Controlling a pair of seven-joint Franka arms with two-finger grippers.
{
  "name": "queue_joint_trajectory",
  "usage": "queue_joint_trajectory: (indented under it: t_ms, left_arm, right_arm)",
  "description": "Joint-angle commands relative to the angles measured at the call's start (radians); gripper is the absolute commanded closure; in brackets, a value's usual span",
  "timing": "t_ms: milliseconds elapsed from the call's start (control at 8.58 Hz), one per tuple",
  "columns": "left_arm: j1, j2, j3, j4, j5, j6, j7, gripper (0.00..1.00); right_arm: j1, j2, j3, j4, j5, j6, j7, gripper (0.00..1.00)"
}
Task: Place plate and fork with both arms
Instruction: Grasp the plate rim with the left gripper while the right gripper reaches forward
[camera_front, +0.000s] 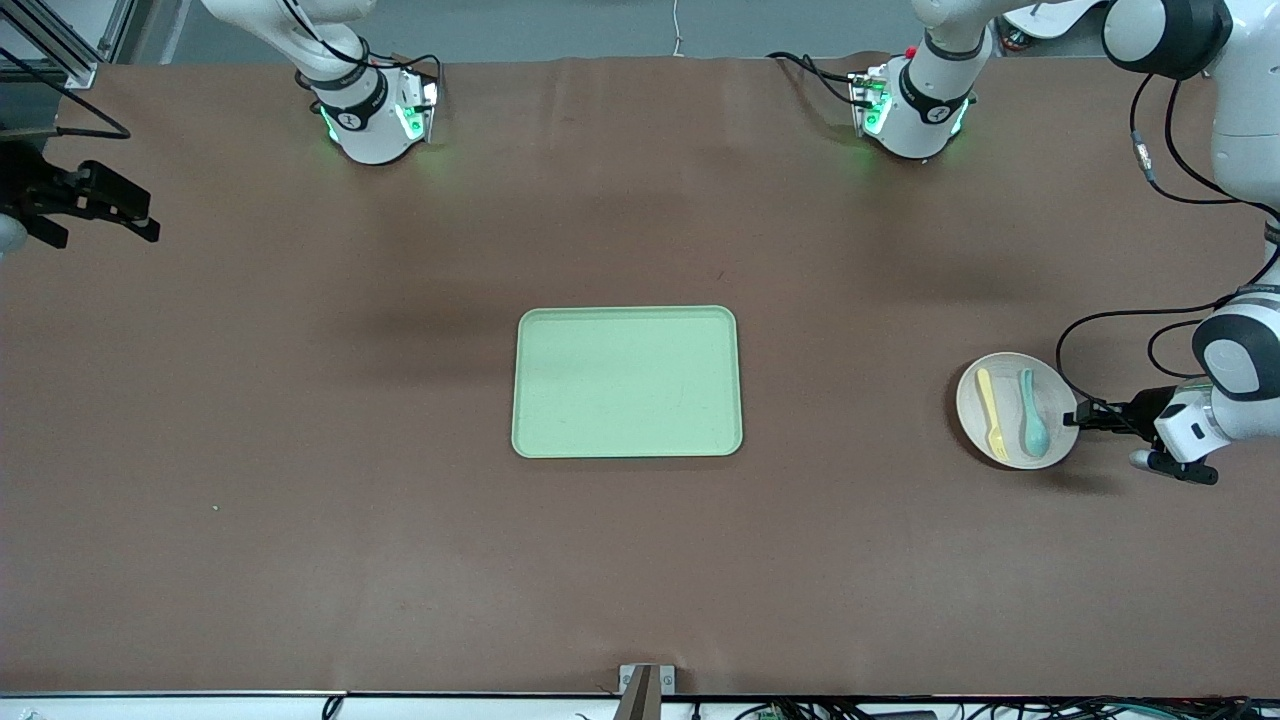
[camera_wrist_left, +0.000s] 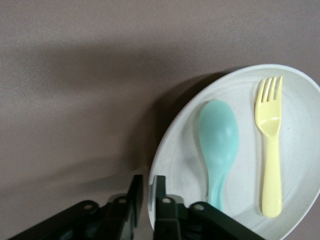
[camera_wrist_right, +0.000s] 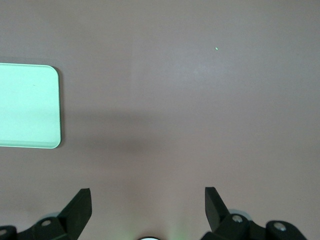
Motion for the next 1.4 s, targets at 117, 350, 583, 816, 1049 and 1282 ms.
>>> queue_joint_trajectory:
  t_ms: [117,350,583,816,1049,1282]
  left_arm:
    - [0.004,0.001,-0.002,-0.006,-0.021,0.009,0.057,1.0]
    - [-0.017,-0.036,-0.025,0.004,-0.004,-0.003,0.077,1.0]
    - [-0.023,-0.089,-0.091,0.007,-0.006,-0.007,0.028,1.0]
    - [-0.031,-0.105,-0.187,0.006,-0.004,-0.009,-0.14,1.0]
    - [-0.136,-0.108,-0.214,0.007,-0.003,-0.009,-0.346,1.0]
    - [-0.282,-0.107,-0.214,0.007,-0.004,0.0,-0.573,1.0]
  right_arm:
    - [0.004,-0.009,0.001,-0.016,-0.01,0.006,0.019,0.0]
    - [0.015,-0.004,0.001,-0.019,-0.01,0.009,0.019,0.0]
    - [0.047,0.02,0.002,-0.033,-0.004,0.021,0.021,0.0]
    - [0.087,0.02,0.002,-0.109,0.024,0.093,0.037,0.0]
    - [0.147,0.019,0.002,-0.198,0.051,0.194,0.088,0.0]
    - [0.243,0.032,0.002,-0.309,0.091,0.375,0.198,0.0]
